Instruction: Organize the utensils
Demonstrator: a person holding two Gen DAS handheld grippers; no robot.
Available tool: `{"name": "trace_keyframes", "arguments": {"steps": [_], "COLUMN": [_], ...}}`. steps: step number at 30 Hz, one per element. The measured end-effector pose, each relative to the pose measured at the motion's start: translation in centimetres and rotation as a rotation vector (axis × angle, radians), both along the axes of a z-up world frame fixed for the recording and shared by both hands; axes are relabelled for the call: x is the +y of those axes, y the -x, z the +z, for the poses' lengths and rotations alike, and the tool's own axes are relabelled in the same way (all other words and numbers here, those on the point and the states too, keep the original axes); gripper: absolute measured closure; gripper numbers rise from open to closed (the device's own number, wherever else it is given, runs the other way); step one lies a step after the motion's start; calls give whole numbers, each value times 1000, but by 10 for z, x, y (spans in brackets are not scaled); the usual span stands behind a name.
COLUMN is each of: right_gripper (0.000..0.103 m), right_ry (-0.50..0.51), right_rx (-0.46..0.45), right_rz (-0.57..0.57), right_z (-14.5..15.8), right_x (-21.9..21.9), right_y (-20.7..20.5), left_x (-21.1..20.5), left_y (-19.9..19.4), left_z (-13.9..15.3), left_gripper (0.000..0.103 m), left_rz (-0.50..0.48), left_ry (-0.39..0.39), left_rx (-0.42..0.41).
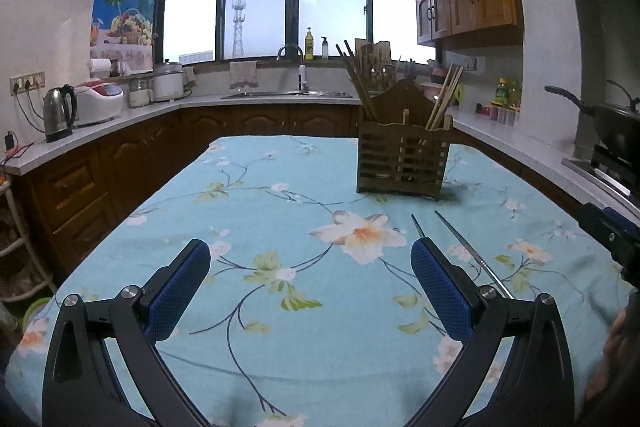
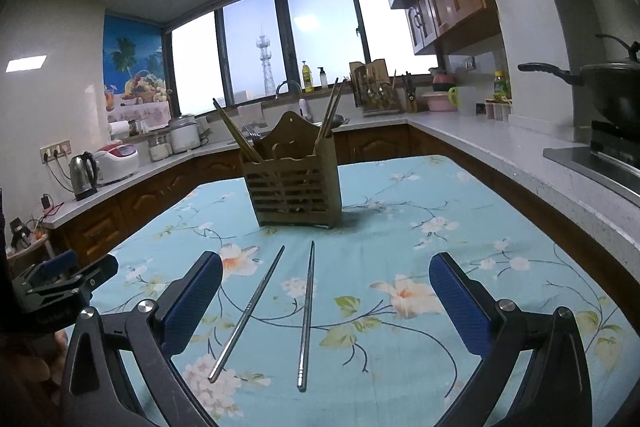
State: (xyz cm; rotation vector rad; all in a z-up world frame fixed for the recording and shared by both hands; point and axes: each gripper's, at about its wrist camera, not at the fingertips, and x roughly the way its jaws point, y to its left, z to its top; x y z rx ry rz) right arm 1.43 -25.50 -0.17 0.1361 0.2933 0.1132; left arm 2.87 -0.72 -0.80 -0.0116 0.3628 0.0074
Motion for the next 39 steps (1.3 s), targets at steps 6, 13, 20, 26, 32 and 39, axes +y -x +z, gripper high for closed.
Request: {"name": "trace_keyframes", "arguments": {"steps": [6,13,20,26,32,39], "right_gripper": [0,0,0,0,0,0], "right_ry": [6,8,6,4,5,9], "right_rx": [-26,-48,-65,-79,-86,-93], "right_rz": [3,2,-3,-5,-4,0], "right_z": [1,2,4,4,5,5], "right_x": [1,2,2,2,3,6], "right_y": [6,11,12,14,15,16], "left_x": [-5,-8,-11,-11,-13,-14], "left_y": [2,3,6,9,12,13], "left_z": [1,1,3,6,9,10], "left_gripper": [0,0,0,0,0,0], "left_rz": [-3,-3,-4,3,3,3], "left_ry": [-17,-21,-29,-28,-37,-49], "left_rx": [-7,-11,-22,-37,-52,-52]}}
